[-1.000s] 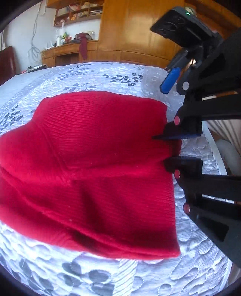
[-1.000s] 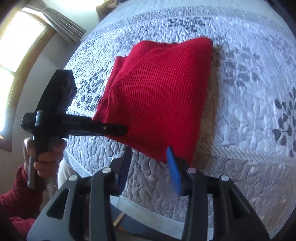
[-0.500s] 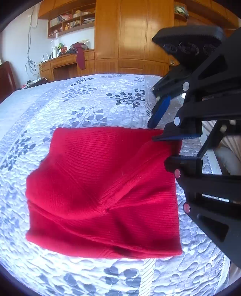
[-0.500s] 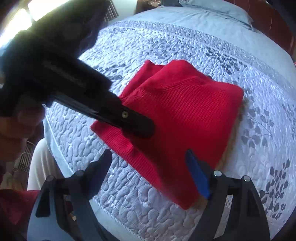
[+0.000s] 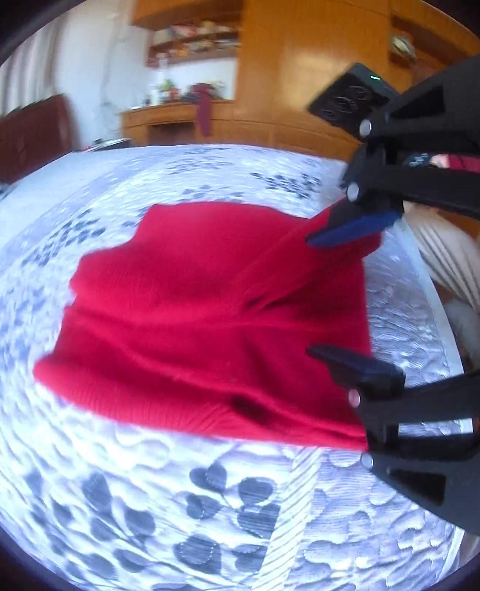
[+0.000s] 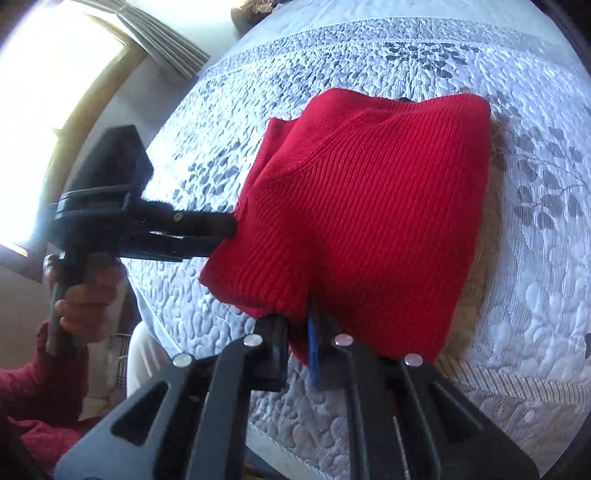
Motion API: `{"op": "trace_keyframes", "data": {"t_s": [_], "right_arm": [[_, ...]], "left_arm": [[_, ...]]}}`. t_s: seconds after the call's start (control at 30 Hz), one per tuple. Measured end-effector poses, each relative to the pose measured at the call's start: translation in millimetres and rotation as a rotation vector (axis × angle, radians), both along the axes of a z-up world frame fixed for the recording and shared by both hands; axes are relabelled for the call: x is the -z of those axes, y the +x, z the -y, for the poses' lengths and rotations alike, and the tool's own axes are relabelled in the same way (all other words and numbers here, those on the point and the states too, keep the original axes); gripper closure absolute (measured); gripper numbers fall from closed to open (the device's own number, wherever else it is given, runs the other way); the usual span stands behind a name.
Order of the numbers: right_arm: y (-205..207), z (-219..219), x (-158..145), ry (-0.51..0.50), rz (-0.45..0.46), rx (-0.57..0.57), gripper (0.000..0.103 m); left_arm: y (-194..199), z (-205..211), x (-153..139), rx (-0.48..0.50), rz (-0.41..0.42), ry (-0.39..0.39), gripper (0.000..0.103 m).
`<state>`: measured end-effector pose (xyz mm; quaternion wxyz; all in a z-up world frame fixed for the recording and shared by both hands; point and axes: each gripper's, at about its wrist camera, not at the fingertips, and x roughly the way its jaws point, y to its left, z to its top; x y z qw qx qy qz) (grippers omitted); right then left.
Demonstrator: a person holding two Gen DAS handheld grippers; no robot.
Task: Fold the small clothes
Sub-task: 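Grasp the sweater edge with the left gripper while the right gripper holds the bundle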
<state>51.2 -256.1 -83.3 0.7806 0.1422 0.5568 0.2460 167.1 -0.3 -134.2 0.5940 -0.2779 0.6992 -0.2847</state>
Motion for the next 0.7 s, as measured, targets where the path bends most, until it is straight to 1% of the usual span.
{"op": "trace_keyframes", "data": {"t_s": [0.1,0.17,0.2,0.27,0.33,0.37,0.5,0.6,0.67,0.7], "right_arm": [[-3,4,-8,0.047,0.017,0.0,0.096],[-5,7,-14,0.051,0.035,-0.001,0.096],[-6,8,-16,0.048,0.043,-0.003,0.096],[-7,9,-17,0.047,0.051,-0.006,0.096],[-9,8,-17,0.048,0.053,-0.016,0.096],[-10,6,-16,0.044,0.058,-0.025,0.096],[-11,1,-15,0.051,0.07,-0.027,0.096],[-12,-2,-14,0.044,0.072,-0.037,0.096],[-13,-2,-14,0.049,0.081,-0.04,0.096],[-13,-1,-15,0.051,0.084,-0.04,0.096]], "left_arm": [[10,11,11,0.003,-0.042,-0.024,0.044],[15,20,14,0.004,-0.062,-0.071,0.044],[18,25,12,-0.008,-0.072,-0.117,0.044],[22,31,8,-0.022,-0.067,-0.166,0.044],[31,38,1,-0.028,-0.034,-0.171,0.043],[36,42,-1,-0.023,-0.028,-0.157,0.043],[53,59,10,0.025,-0.058,-0.105,0.043],[61,62,16,0.032,-0.082,-0.13,0.043],[63,62,18,0.013,-0.098,-0.156,0.046],[63,61,19,0.005,-0.099,-0.16,0.062]]}}
